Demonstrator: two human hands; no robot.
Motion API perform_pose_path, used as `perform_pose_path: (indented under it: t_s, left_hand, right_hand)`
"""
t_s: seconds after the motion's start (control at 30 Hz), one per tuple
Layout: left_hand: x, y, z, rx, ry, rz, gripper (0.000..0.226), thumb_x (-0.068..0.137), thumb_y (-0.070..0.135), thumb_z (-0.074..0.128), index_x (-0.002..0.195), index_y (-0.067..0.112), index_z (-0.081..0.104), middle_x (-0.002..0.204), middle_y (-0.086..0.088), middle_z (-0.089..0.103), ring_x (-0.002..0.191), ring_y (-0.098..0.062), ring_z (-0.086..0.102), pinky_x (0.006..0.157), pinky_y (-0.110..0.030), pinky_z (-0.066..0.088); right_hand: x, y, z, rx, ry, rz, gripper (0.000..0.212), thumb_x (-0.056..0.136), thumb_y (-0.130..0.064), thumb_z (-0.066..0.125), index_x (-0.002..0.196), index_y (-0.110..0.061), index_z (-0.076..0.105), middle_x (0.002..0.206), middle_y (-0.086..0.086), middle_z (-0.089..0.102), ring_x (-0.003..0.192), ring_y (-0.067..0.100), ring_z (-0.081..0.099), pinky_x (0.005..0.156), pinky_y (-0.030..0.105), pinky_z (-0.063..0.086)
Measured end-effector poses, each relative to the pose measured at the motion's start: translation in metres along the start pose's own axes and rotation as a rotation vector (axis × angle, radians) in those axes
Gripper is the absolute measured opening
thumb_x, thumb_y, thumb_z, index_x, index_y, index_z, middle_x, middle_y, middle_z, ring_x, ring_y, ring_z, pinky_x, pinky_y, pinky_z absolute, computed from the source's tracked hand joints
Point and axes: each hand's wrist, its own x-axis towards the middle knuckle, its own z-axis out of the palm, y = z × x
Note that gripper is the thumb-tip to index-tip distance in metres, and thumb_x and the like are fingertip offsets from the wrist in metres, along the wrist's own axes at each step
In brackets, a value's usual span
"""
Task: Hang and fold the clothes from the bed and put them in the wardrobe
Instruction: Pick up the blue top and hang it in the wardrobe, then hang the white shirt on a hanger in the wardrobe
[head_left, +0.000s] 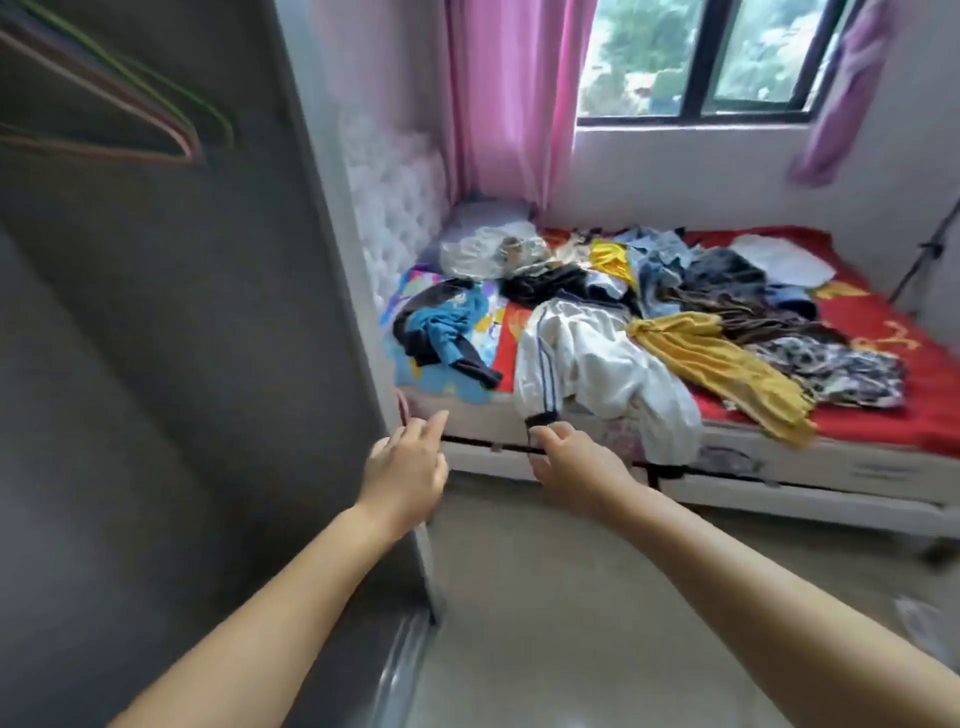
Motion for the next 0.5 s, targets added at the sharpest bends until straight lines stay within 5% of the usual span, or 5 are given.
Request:
perform_pose_path:
  t_s: [0.23, 0.5]
  left_hand:
    - [-0.048, 0.206, 0.090, -0.031, -0.250, 0.337, 0.055, 0.096, 0.027, 0.041, 0.148, 0.020, 0.027, 0.132, -0.003, 0.050, 0.119, -0.022, 0.050, 0.094, -0.033, 0.040]
    - [-0.132, 0.397, 0.152, -0.025, -0.517, 0.702, 0.050, 0.096, 0.023, 0.038, 0.145, 0.021, 0.032, 0.133, -0.003, 0.050, 0.118, -0.026, 0.051, 0.093, -0.033, 0.038]
  right_hand:
    - [-0.217, 0.167, 0.018, 0.025, -0.050, 0.472, 0.041, 0.100, -0.034, 0.036, 0.135, -0.015, 0.040, 0.138, 0.009, 0.043, 0.121, 0.031, 0.047, 0.093, 0.041, 0.045]
    - [-0.433, 0.271, 0.039, 0.119, -0.138, 0.967, 0.036, 0.099, -0.027, 0.038, 0.131, -0.013, 0.045, 0.135, 0.010, 0.047, 0.121, 0.028, 0.050, 0.094, 0.036, 0.044]
